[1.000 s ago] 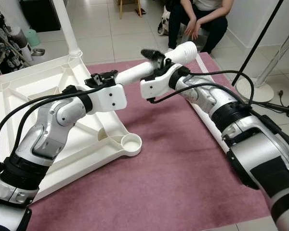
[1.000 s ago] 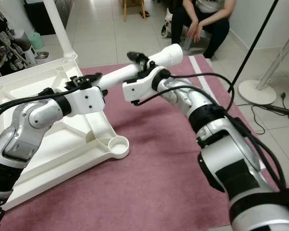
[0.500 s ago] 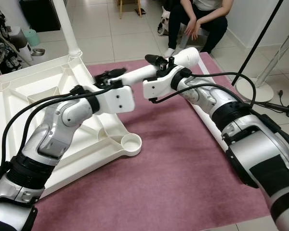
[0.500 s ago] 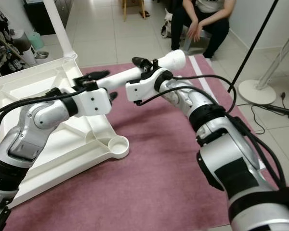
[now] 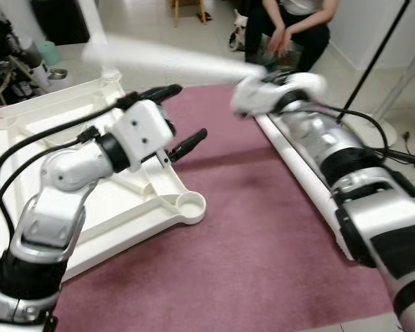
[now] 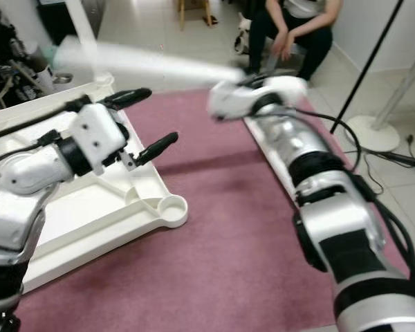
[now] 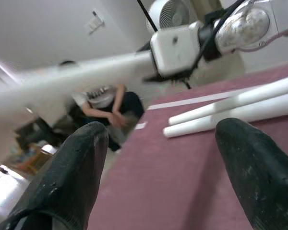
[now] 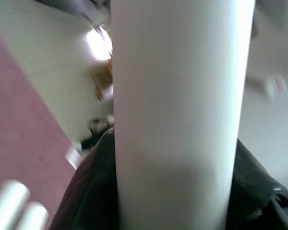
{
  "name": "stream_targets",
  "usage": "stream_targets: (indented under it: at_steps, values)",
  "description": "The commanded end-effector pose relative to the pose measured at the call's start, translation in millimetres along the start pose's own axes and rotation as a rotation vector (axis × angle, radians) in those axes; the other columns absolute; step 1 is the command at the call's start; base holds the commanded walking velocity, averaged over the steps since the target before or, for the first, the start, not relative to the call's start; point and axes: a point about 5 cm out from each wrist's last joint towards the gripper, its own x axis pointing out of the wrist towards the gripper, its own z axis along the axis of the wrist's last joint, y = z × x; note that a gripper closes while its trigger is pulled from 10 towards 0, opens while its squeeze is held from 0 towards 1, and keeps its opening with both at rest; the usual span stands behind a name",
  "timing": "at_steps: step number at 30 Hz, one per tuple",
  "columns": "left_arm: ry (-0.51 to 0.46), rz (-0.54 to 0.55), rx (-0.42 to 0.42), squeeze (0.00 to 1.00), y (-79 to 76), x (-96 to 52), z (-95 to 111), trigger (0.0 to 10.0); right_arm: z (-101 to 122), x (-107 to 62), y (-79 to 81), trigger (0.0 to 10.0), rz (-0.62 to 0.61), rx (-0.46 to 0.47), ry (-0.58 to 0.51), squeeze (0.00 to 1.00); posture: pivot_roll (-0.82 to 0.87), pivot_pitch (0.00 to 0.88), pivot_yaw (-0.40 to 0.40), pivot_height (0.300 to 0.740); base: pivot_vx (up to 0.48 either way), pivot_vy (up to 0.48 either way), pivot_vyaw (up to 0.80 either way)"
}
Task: Building children table
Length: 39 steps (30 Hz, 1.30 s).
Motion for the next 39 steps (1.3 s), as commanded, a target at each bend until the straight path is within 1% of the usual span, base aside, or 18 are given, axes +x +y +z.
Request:
stream_targets:
  at_steps: [1,2,3,4,8,11,12,13,14,18,22,31,33,35,36,37,38,39]
  values:
    - [-0.028,-0.027,-0.056,0.00,-3.7,-3.1,4.5,10.0,-6.8,-4.4,4.2,10.0,-0.033,0.098,0.036,0.00,0.08,0.000,0.056,0.740,0.000,0.000,0.00]
    - [-0.033,-0.071,-0.117,0.00,-10.3,-6.9,2.7,10.0,-11.7,-7.5,-2.0,10.0,-0.093,0.204,0.047,0.00,0.08,0.000,0.063,0.740,0.000,0.000,0.00]
    - [-0.033,-0.071,-0.117,0.00,-10.3,-6.9,2.7,10.0,-11.7,-7.5,-2.0,10.0,-0.093,0.204,0.047,0.00,0.08,0.000,0.063,0.740,0.000,0.000,0.00]
    - [-0.017,-0.105,-0.165,0.00,-16.3,-10.4,-1.8,10.0,-13.6,-10.1,-8.2,10.0,-0.149,0.324,0.038,0.00,0.08,0.000,0.064,0.740,0.000,0.000,0.00]
    - [-0.003,-0.124,-0.193,0.00,-19.9,-12.7,-5.1,10.0,-14.2,-11.8,-12.3,10.0,-0.186,0.398,0.027,0.00,0.08,0.000,0.064,0.740,0.000,0.000,0.00]
    - [0.419,-0.193,-0.138,0.00,-30.0,-31.8,-68.7,10.0,37.0,-19.2,-20.7,10.0,-0.254,0.716,-0.268,0.00,0.08,0.000,0.071,0.740,0.000,0.000,0.00]
    - [0.497,-0.204,-0.136,0.00,-31.0,-37.9,-80.9,10.0,51.8,-22.9,-21.3,10.0,-0.258,0.808,-0.334,0.00,0.08,0.000,0.074,0.740,0.000,0.000,0.00]
    - [0.497,-0.204,-0.136,0.00,-31.0,-37.9,-80.9,10.0,51.8,-22.9,-21.3,10.0,-0.258,0.808,-0.334,0.00,0.08,0.000,0.074,0.740,0.000,0.000,0.00]
    - [0.567,-0.199,-0.196,0.00,-31.7,-43.7,-92.1,10.0,77.1,-29.0,-18.3,10.0,-0.226,0.959,-0.420,0.00,0.08,0.000,0.075,0.740,0.000,0.000,0.00]
    - [0.586,-0.200,-0.217,0.00,-32.3,-45.3,-95.9,10.0,87.1,-31.7,-16.7,10.0,-0.207,1.016,-0.452,0.00,0.08,0.000,0.075,0.740,0.000,0.000,0.00]
    - [0.634,-0.226,-0.235,0.00,-29.1,-47.8,-106.4,10.0,113.5,-37.3,1.8,10.0,-0.118,1.169,-0.485,0.00,0.08,0.000,0.058,0.740,0.000,0.000,0.00]
    - [0.737,-0.285,-0.158,0.00,-18.6,-57.3,-128.2,9.7,115.2,-46.1,15.7,10.0,-0.043,1.224,-0.437,0.00,0.09,0.000,0.045,0.740,0.000,0.000,0.00]
    - [0.748,-0.313,-0.170,0.00,-20.1,-56.3,-132.8,7.6,115.1,-47.5,14.4,10.0,-0.037,1.228,-0.434,0.00,0.07,0.000,0.048,0.740,0.000,0.000,0.00]
    - [0.750,-0.334,-0.178,0.00,-22.0,-56.8,-133.8,7.6,115.0,-48.0,13.7,10.0,-0.036,1.229,-0.432,0.00,0.07,0.000,0.048,0.740,0.000,0.000,0.00]
    - [0.769,-0.374,-0.195,0.00,-28.8,-59.4,-140.3,4.9,113.4,-49.9,12.2,10.0,-0.037,1.230,-0.423,0.00,0.07,0.000,0.057,0.740,0.000,0.000,0.00]
    - [0.769,-0.374,-0.195,0.00,-28.8,-59.4,-140.3,4.9,113.4,-49.9,12.2,10.0,-0.037,1.230,-0.423,0.00,0.07,0.000,0.057,0.740,0.000,0.000,0.00]
    - [0.775,-0.382,-0.202,0.00,-31.5,-59.6,-143.4,3.7,112.4,-50.9,12.0,10.0,-0.038,1.231,-0.417,0.00,0.07,0.000,0.060,0.740,0.000,0.000,0.00]
    - [0.785,-0.383,-0.218,0.00,-35.4,-58.1,-148.5,1.1,111.4,-52.4,11.9,10.0,-0.041,1.231,-0.410,0.00,0.06,0.000,0.062,0.740,0.000,0.000,0.00]
